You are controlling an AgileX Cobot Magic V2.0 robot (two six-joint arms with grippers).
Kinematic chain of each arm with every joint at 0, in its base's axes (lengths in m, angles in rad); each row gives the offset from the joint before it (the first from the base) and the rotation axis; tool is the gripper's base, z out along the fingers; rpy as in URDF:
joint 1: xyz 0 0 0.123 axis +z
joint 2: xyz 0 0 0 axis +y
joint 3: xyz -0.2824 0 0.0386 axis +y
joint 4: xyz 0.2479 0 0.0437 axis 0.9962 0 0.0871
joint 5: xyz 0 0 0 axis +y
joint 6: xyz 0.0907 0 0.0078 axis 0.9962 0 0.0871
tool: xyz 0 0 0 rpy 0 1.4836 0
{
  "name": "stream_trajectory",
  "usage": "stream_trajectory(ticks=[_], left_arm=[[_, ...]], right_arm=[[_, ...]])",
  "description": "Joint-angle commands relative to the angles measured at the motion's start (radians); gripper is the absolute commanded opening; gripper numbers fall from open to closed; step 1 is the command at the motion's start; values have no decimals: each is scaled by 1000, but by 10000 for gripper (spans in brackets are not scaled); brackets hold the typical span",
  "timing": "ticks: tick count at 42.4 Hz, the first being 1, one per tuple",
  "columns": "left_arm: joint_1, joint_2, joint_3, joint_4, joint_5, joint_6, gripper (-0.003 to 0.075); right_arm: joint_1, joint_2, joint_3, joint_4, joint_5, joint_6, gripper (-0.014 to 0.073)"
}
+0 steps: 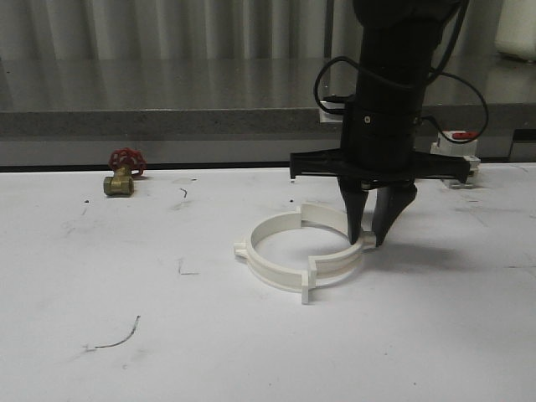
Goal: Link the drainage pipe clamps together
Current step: 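Press the clamp half against the placed half to close the ring, then open the right gripper and lift it away from the ring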
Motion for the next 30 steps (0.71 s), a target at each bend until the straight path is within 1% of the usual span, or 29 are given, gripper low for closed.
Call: stream_trajectory(ticks=[1, 15, 19, 21, 26, 30], left_arm=[[0, -4, -27, -14, -66, -4, 367], [0, -4, -27, -14, -66, -4, 367], [0, -4, -27, -14, -66, -4, 367], [0, -4, -27, -14, -66, -4, 367], [0, -4, -27, -14, -66, -4, 367], [0, -4, -27, -14, -66, -4, 367]], right_arm=[[-1, -53, -28, -1, 10, 0, 143], [-1, -45, -28, -1, 26, -1, 144], [-1, -39, -28, -1, 25, -1, 157], [-1, -36, -28, 0, 25, -1, 175], [-1, -36, -28, 0, 21, -1, 270], [-1, -40, -28, 0, 13, -1, 316]])
